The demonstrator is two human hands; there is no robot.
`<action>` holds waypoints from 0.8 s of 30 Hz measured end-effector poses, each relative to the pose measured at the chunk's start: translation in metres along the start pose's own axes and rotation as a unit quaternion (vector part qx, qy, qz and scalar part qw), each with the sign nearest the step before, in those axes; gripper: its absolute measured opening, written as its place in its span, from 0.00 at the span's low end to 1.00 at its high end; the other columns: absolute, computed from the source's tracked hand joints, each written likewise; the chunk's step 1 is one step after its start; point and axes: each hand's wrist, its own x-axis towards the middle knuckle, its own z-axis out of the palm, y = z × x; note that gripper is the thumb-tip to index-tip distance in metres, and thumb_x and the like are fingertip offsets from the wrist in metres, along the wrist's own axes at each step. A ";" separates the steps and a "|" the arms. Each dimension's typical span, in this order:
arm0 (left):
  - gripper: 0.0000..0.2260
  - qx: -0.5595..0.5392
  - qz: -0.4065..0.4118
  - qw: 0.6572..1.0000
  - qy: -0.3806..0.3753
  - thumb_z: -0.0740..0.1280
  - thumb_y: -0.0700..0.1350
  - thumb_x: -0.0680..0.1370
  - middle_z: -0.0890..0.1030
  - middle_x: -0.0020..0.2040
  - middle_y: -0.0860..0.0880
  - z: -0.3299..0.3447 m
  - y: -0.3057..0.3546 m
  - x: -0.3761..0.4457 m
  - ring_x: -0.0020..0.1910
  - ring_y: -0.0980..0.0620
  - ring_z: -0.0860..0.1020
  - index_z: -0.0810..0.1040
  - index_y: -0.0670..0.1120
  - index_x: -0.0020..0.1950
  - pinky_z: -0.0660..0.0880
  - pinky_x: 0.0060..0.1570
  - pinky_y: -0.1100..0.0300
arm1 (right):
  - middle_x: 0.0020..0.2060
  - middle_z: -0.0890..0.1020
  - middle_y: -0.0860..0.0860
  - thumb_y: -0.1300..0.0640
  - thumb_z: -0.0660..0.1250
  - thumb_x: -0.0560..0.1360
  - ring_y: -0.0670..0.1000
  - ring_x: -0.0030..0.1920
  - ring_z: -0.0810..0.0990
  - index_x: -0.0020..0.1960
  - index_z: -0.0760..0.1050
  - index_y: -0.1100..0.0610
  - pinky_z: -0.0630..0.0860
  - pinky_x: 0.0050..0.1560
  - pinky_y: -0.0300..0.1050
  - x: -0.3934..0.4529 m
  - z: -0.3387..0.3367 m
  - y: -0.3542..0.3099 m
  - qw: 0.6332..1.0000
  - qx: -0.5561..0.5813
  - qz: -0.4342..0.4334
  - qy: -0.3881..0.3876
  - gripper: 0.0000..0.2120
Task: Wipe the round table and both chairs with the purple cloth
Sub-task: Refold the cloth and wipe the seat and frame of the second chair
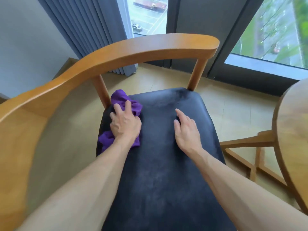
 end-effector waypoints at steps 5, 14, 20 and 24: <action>0.19 -0.006 0.236 0.970 -0.059 0.63 0.44 0.73 0.71 0.58 0.45 0.025 0.068 -0.081 0.50 0.40 0.72 0.72 0.52 0.64 0.69 0.37 0.49 | 0.58 0.78 0.41 0.48 0.52 0.85 0.42 0.60 0.75 0.71 0.71 0.46 0.64 0.55 0.30 0.012 -0.013 0.008 0.978 0.195 0.071 0.029 0.18; 0.22 0.065 0.254 0.964 -0.040 0.69 0.38 0.68 0.73 0.56 0.47 -0.029 -0.094 -0.038 0.50 0.40 0.74 0.76 0.51 0.61 0.76 0.39 0.47 | 0.65 0.77 0.45 0.50 0.57 0.83 0.44 0.65 0.72 0.70 0.74 0.51 0.61 0.61 0.35 0.011 -0.012 0.013 0.995 0.084 0.046 -0.033 0.17; 0.20 -0.019 0.080 0.996 -0.025 0.64 0.36 0.70 0.71 0.55 0.46 -0.014 -0.027 -0.108 0.50 0.40 0.72 0.74 0.53 0.59 0.76 0.41 0.46 | 0.66 0.78 0.48 0.57 0.61 0.81 0.46 0.66 0.75 0.70 0.74 0.53 0.68 0.71 0.46 -0.006 -0.015 0.002 0.982 0.148 0.104 -0.060 0.18; 0.19 -0.305 0.095 0.926 -0.202 0.71 0.37 0.70 0.75 0.53 0.52 -0.031 -0.010 -0.112 0.54 0.52 0.76 0.75 0.55 0.55 0.73 0.52 0.64 | 0.56 0.81 0.53 0.45 0.64 0.80 0.54 0.54 0.83 0.60 0.77 0.57 0.82 0.54 0.57 -0.035 -0.015 -0.022 0.921 0.260 0.282 -0.068 0.17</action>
